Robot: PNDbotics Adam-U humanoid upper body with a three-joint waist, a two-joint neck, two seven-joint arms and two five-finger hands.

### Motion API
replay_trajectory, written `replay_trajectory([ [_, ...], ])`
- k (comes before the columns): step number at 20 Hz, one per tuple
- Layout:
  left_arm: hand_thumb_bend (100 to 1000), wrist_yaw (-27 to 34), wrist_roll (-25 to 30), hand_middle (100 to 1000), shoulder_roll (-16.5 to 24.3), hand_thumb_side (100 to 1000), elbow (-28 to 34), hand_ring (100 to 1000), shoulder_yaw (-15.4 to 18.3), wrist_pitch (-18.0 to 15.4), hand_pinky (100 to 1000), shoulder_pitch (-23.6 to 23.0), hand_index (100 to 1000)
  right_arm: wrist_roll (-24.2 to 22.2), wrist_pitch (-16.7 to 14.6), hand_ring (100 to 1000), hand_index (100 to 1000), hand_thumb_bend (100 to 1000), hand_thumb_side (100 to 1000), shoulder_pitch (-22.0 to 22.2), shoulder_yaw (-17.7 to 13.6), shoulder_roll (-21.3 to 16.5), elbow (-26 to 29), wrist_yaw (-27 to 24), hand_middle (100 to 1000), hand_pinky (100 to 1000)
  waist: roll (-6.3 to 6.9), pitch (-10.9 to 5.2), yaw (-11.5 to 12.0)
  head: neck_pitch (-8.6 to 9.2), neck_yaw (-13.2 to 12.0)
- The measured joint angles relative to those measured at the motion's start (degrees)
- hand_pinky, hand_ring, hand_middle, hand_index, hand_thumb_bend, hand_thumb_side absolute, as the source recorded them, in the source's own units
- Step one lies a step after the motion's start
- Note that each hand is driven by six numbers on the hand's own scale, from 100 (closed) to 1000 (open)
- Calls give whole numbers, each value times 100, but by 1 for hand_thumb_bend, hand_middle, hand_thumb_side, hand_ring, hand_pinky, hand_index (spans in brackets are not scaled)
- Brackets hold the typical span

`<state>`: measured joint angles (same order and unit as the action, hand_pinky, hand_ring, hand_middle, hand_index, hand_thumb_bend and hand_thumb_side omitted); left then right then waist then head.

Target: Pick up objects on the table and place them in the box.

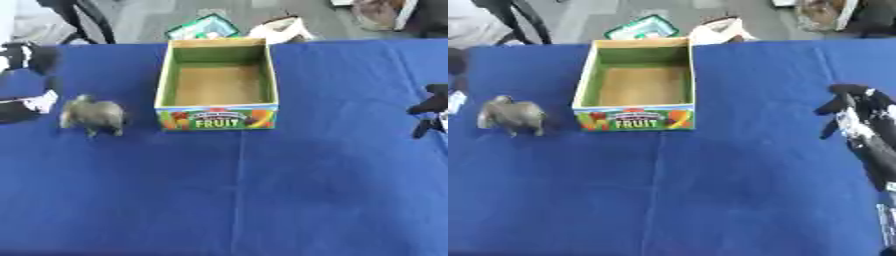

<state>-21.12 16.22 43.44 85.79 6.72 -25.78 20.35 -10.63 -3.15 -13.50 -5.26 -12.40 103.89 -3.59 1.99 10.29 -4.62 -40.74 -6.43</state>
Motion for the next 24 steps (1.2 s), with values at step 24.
replay_trajectory([
  [24, 702, -3124, 686, 711, -55, 537, -1875, 754, -938, -560, 729, 1584, 805, -43, 8, 608, 728, 100, 438, 44, 37, -4, -1, 1, 509, 358, 27, -24, -69, -5, -28],
])
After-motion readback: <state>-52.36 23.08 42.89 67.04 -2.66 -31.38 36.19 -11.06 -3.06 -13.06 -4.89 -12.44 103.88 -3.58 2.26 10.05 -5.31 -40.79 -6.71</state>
